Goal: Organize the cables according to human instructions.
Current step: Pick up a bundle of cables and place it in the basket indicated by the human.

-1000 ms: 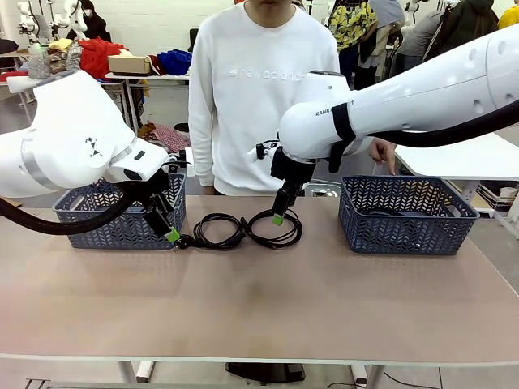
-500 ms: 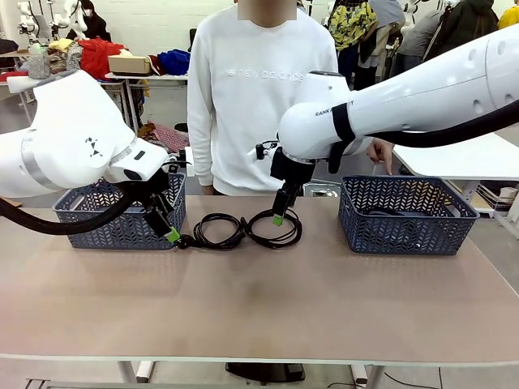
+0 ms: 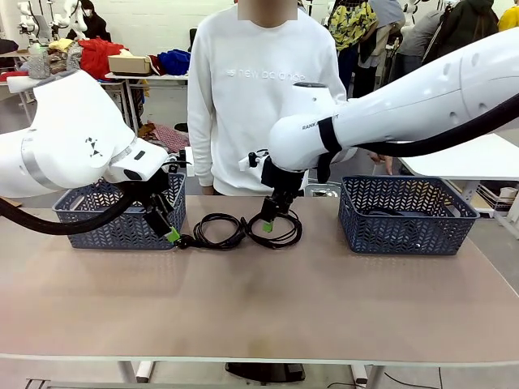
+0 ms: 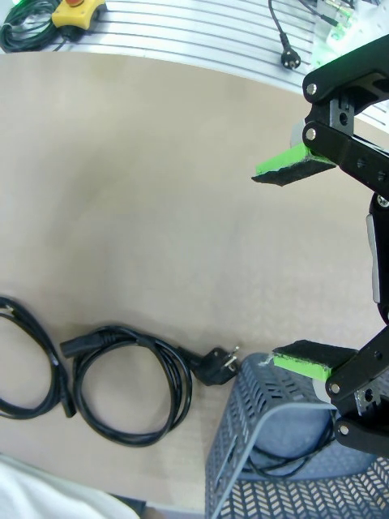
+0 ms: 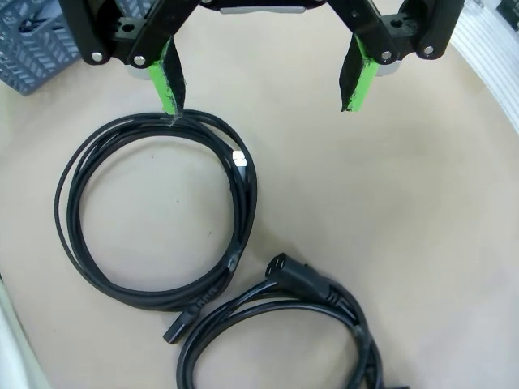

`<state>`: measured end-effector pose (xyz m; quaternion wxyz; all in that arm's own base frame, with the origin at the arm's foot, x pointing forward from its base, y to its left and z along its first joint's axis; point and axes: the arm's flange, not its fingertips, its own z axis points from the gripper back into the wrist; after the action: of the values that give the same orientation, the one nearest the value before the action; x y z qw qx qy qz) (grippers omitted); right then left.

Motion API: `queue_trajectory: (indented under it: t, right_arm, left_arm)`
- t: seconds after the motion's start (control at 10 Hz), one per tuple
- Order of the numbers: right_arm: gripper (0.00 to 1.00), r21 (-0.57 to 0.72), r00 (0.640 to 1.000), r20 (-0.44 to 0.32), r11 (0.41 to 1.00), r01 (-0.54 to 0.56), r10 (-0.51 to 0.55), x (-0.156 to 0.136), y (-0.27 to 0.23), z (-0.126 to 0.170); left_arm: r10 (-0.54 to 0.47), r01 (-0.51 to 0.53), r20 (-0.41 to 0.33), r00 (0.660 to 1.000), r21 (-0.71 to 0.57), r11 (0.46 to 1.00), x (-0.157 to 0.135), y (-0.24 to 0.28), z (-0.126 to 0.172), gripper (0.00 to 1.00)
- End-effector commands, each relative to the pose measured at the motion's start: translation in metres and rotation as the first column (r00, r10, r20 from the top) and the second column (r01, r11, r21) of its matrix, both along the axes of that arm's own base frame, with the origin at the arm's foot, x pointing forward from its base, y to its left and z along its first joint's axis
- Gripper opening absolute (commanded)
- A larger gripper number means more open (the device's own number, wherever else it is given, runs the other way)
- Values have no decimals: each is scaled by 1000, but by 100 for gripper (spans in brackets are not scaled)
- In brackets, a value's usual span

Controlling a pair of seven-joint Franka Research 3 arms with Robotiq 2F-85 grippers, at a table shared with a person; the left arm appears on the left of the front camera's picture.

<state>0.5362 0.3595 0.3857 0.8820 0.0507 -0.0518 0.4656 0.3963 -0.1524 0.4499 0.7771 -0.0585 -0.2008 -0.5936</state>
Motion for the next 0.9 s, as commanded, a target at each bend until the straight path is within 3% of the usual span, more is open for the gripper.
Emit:
queue_trajectory:
  t: [0.0,0.8]
  right_arm:
    - [100,-42,999,28,998,43,-42,11,21,-9]
    - [100,-120,997,55,991,62,-56,38,57,-55]
  left_arm:
    - [9,-9,2,1000,2,1000,-1,0,1,100]
    - [9,-9,2,1000,2,1000,-1,0,1,100]
